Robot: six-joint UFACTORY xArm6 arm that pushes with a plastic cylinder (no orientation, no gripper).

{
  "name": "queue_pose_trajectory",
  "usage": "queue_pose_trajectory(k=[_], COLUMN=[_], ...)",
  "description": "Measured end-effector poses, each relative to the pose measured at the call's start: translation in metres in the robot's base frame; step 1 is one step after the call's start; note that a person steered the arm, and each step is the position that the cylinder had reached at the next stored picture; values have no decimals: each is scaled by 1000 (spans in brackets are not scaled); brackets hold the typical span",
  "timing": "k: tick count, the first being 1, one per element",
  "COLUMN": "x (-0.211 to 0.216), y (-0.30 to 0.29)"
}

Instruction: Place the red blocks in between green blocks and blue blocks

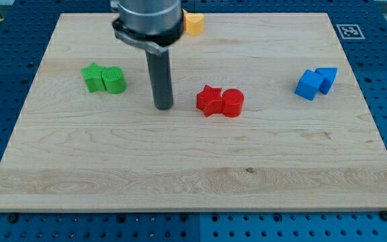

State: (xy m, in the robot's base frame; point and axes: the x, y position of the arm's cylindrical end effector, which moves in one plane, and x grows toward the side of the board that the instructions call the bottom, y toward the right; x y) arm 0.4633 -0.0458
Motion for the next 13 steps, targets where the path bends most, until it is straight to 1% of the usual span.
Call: queue_pose_trajectory(k=[1,2,3,6,10,11,12,13], x=[28,38,36,22,-18,-21,-2,6], y=[38,75,94,89,89,89,101,132])
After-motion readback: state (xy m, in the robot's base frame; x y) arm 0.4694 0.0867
